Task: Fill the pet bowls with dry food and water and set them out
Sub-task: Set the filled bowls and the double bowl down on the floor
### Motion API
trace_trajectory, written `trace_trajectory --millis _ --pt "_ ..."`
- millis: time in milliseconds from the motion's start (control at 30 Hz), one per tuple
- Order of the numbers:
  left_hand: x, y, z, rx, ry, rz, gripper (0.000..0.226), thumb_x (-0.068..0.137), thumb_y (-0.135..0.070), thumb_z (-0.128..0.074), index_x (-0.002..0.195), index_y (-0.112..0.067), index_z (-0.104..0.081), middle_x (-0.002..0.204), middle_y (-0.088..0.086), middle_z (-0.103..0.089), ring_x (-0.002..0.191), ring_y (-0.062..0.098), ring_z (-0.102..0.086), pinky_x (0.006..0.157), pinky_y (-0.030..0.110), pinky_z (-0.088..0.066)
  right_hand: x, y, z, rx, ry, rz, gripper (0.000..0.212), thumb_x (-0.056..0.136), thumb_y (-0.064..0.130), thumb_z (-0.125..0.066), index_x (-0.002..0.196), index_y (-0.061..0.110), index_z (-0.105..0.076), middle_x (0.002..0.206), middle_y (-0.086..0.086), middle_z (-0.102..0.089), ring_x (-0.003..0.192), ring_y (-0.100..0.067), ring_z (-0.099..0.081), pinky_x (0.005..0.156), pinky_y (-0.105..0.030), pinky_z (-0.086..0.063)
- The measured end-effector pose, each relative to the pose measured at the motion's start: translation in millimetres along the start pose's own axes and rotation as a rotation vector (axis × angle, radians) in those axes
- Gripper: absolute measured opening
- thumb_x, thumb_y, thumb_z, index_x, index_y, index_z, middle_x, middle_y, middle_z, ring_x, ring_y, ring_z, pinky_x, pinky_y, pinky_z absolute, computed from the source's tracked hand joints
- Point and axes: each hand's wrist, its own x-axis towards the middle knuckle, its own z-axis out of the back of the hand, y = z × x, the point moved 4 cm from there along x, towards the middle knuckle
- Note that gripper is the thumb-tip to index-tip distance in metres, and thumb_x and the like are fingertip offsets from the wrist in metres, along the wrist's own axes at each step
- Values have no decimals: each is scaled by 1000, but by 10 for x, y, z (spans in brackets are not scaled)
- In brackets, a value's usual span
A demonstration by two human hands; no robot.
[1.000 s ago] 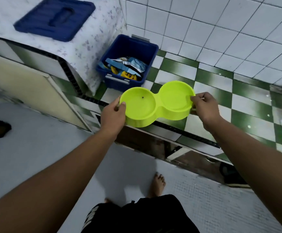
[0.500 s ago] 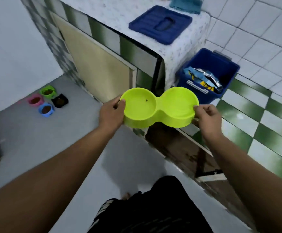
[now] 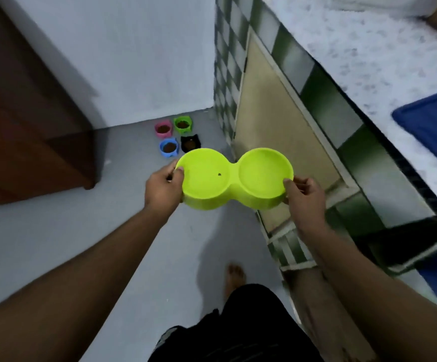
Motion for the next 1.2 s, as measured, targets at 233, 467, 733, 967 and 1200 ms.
trace_trajectory --millis 233,467,733,967,1200 --pt "845 210 332 -4 -199 93 29 93 -46 -53 116 -43 -71 85 -8 -72 81 24 -70 71 54 -63 1083 374 -1354 -127 181 64 9 86 26 -71 85 24 -62 87 4 -68 84 -15 -64 86 -48 -58" --pt "1935 483 664 -177 -255 335 30 104 -20 -58 132 -24 -65 105 15 -70 89 35 -69 65 52 -64 2086 744 -2824 -263 308 165 8 90 15 -68 97 17 -65 94 -2 -69 89 -16 -63 88 -38 -53" --pt "3293 1185 1012 -205 -318 453 42 84 -50 -62 122 -36 -54 115 9 -65 96 28 -68 71 56 -64 2930 590 -4669 -384 450 145 12 92 12 -64 104 13 -65 101 -5 -68 97 -20 -64 84 -36 -53" --pt "4416 2504 829 -268 -470 597 60 78 -57 -63 131 -31 -52 117 3 -58 93 22 -64 77 61 -62 3917 -204 -6480 -464 541 195 11 91 12 -62 101 15 -66 95 -1 -68 93 -19 -63 80 -31 -51" --pt "5573 4109 158 -432 -608 695 40 101 -20 -60 139 -23 -47 121 10 -55 105 30 -59 79 53 -62 5244 -1453 -8281 -592 697 409 9 91 7 -63 97 2 -68 92 -13 -71 87 -25 -65 84 -40 -52"
